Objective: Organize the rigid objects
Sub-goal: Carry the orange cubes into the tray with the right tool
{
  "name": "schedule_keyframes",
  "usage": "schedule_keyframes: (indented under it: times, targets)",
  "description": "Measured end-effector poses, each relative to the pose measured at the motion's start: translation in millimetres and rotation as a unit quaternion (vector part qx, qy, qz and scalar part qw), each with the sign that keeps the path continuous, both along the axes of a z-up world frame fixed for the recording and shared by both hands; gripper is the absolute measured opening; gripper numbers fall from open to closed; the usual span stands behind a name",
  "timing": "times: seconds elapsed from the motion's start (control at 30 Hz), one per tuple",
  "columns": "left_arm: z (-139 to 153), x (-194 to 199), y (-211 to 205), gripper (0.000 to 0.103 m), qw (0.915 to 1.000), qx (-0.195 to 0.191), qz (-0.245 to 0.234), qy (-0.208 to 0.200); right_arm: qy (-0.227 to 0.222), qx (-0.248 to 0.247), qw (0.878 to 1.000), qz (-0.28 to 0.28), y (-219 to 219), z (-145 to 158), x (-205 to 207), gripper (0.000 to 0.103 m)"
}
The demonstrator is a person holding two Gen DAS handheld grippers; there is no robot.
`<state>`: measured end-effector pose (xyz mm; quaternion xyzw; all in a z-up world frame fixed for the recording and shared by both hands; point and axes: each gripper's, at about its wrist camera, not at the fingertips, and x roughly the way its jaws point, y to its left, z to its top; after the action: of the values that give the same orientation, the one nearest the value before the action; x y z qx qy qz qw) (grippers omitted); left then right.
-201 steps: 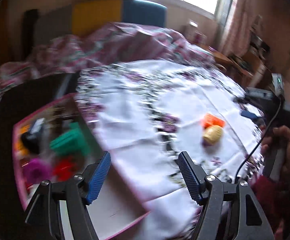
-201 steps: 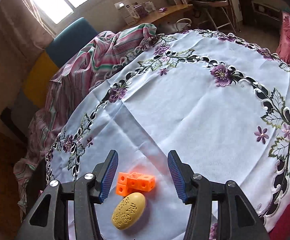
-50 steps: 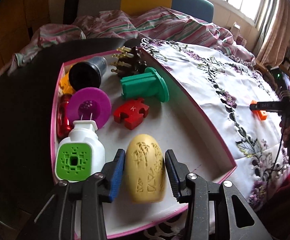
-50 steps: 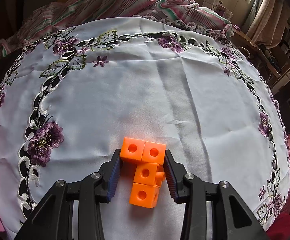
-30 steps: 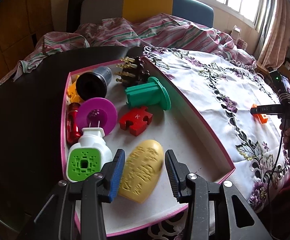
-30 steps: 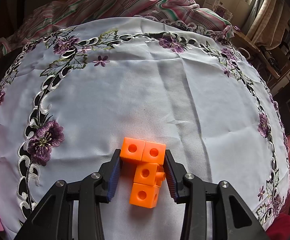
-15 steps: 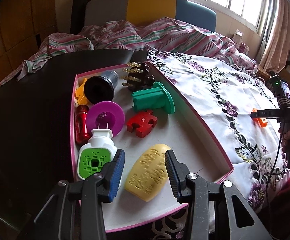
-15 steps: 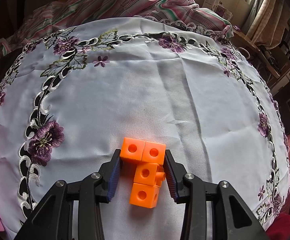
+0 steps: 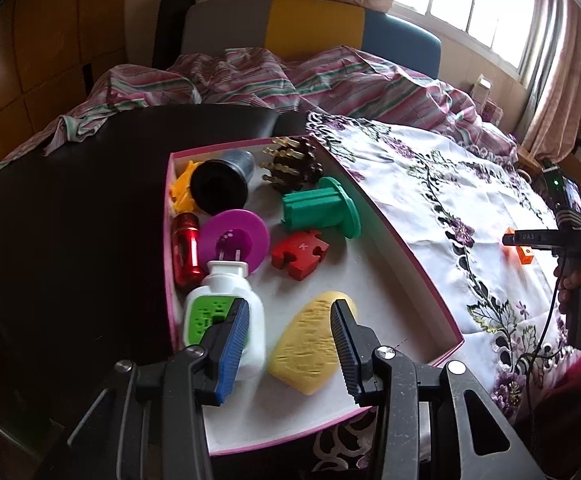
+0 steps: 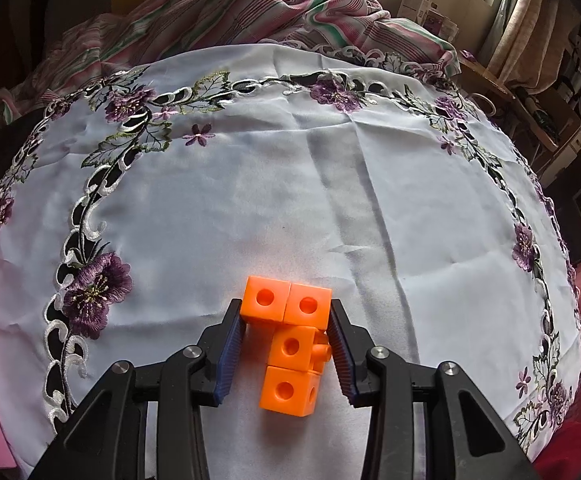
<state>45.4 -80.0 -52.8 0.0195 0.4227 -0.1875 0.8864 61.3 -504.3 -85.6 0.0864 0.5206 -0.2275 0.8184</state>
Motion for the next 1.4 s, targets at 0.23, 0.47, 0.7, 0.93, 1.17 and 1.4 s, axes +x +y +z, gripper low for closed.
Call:
schedule_keyframes:
  times: [0.23,0.47,0.7,0.93,1.17,1.4]
  targets:
    - [5,2,27,0.044,0.9992,-0.005,0.040,-0.003,-0.043,0.045,0.996,0.061,23,12,6,0.041]
    - [1,4,51,0.044,0.9973,0.004,0.074,0.000,-0.082,0.087,0.980,0.159,77,34,12,0.041]
    - [-1,3,56,0.044,0.9970,0.003,0.077,-0.002,-0.103,0.099,0.955,0.259,166,54,18,0.041]
    - [1,1,60,0.044,0.9967,0.001,0.081,-0.004,-0.112,0.118,0.930,0.330,241,62,21,0.041]
    - [1,0,65,0.045,0.9961,-0.004,0.088,-0.003,-0.068,0.117,0.930,0.341,273,43,33,0.041]
    - [0,-2,66,0.046,0.9962,-0.002,0.087,-0.004,-0.014,0.103,0.941,0.322,286,6,45,0.041]
